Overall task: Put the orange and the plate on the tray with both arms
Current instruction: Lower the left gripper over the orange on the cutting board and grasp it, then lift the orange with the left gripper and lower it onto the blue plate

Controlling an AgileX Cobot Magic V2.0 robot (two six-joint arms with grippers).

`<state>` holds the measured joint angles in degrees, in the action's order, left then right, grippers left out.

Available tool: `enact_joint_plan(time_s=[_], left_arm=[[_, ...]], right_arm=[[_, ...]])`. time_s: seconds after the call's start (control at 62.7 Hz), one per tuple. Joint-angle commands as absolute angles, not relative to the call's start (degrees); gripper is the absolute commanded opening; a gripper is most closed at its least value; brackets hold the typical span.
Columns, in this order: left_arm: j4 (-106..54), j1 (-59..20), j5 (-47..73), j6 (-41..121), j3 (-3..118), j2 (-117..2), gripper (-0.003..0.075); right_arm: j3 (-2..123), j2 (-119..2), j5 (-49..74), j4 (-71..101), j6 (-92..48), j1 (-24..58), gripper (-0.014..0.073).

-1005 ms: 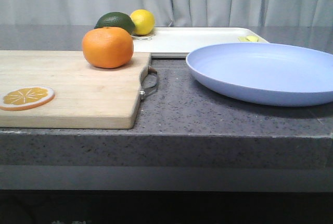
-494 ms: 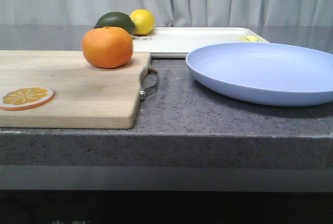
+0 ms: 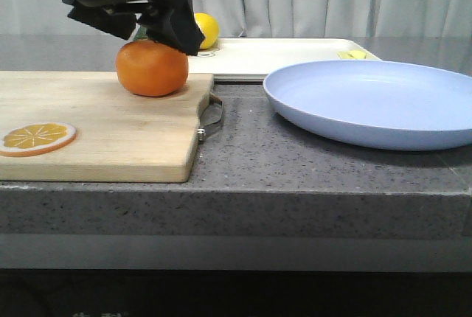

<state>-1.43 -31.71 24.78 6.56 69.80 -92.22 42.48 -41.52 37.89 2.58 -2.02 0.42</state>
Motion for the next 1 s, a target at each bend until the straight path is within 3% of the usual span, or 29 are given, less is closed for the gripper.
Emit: enact_joint_plan(time_s=[0.0,0.239,0.526,0.989], left_arm=[[-1.3,-32.0,21.9,6.7,72.0,-91.1,0.0621],[-1.7,-32.0,22.8,6.7,72.0,-92.6,0.0609],[-1.7,-32.0,24.8,6.7,72.3,-92.6,0.0375],[-2.1,-39.6,29.3,6.7,85.3,-93.1,0.0375]], right_arm=[[44.1,-41.5,34.0,2.0,-2.6,0.3,0.0581],[44.1,-41.5,34.0,2.0,-2.6,0.3,0.0581],[44.1,-41.5,34.0,2.0,-2.6,0.3,0.0581],[44.1,-41.5,34.0,2.0,-2.6,0.3,0.0581]])
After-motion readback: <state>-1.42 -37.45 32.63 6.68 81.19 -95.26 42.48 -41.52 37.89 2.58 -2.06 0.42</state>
